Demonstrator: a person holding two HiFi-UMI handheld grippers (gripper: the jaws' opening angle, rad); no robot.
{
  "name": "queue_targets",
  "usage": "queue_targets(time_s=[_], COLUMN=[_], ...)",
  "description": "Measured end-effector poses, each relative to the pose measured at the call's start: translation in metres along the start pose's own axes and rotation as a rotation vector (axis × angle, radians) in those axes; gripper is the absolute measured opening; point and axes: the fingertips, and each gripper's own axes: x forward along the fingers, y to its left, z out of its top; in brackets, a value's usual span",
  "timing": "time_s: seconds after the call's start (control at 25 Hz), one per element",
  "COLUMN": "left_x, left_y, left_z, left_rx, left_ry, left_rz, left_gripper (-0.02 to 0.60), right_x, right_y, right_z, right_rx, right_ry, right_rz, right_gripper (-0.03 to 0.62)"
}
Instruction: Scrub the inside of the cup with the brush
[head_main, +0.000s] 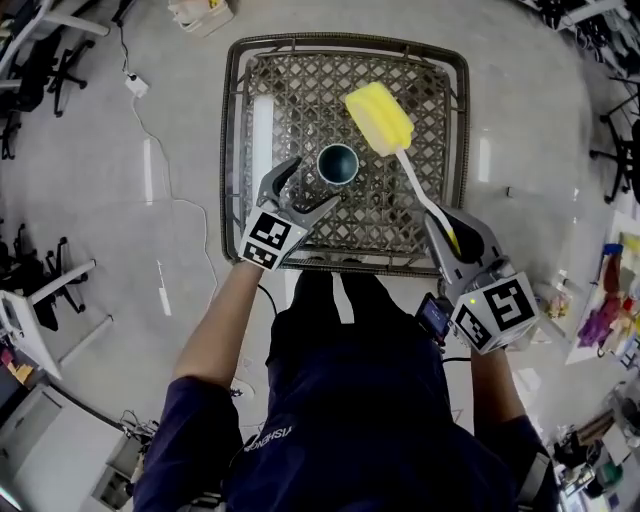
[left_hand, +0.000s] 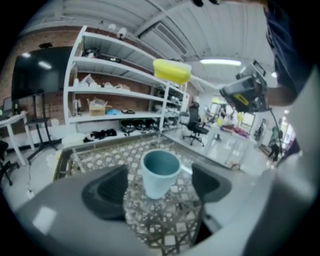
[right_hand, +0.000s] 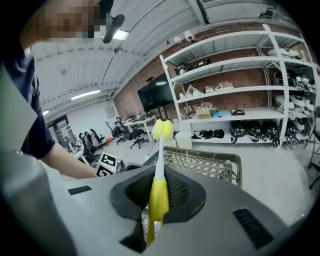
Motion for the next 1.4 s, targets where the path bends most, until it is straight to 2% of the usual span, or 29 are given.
queue_targets(time_s=[0.2, 0.4, 1.0, 1.4], left_x=[0.023, 0.052, 0.085, 0.084], left_y=[0.007, 0.002, -0.003, -0.006], left_z=[-0.031, -0.044, -0.033, -0.02], left_rx=[0.041, 0.075, 0.108, 0.113], left_ry=[0.038, 0.043, -0.004, -0.009], left_rz=[-0.037, -0.073, -0.114, -0.105], left_gripper=[0.413, 0.416, 0.413, 0.393], right_x=[0.012, 0.018, 0.021, 0.018], right_y=[0.0, -0.005, -0.014, -0.013], right_z=[-0.02, -0.037, -0.044, -0.038], right_rx=[0.041, 0.096, 0.118, 0.097], right_ry=[0.025, 0.036, 0.045, 0.053], right_rz=[-0.022, -0.041, -0.058, -0.042], right_gripper=[0.029, 0.029, 0.029, 0.029])
